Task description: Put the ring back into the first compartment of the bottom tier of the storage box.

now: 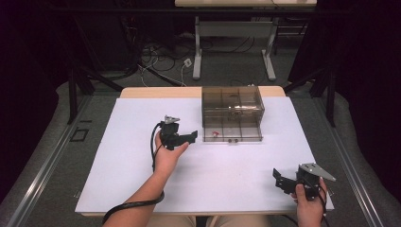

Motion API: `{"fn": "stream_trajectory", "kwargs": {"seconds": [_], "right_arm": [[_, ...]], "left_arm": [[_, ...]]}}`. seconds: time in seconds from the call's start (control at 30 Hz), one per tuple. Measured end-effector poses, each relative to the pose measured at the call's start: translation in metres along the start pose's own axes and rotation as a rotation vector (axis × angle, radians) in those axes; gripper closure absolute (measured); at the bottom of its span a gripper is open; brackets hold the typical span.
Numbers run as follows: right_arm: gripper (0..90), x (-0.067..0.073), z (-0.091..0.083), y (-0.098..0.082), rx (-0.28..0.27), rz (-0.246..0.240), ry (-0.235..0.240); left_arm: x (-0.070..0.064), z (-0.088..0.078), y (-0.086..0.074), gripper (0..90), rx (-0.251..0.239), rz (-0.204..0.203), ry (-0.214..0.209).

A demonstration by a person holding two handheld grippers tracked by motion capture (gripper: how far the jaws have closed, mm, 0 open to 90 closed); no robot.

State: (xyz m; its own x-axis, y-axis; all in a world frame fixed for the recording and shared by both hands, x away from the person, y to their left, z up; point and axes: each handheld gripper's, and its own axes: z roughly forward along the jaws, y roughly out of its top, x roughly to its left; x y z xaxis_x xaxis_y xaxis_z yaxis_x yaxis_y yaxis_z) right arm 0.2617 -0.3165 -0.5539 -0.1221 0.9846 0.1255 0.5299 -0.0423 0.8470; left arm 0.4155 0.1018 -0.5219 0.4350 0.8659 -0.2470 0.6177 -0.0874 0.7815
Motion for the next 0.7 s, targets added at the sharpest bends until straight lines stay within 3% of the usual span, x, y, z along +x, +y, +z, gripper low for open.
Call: {"fn": "stream_trajectory", "kwargs": {"seconds": [0.33, 0.5, 0.7], "right_arm": [[1.1, 0.001, 0.0, 0.0, -0.003, 0.015, -0.007], [1.1, 0.001, 0.0, 0.0, -0.003, 0.0, -0.007], [1.2, 0.001, 0.0, 0.0, -0.002, -0.003, -0.008]], "left_arm": [[0.016, -0.035, -0.012, 0.4, -0.035, 0.024, 0.002], [0.023, -0.052, -0.019, 0.4, -0.045, 0.052, 0.008], [0.031, -0.069, -0.03, 0.4, -0.063, 0.041, 0.003]]}}
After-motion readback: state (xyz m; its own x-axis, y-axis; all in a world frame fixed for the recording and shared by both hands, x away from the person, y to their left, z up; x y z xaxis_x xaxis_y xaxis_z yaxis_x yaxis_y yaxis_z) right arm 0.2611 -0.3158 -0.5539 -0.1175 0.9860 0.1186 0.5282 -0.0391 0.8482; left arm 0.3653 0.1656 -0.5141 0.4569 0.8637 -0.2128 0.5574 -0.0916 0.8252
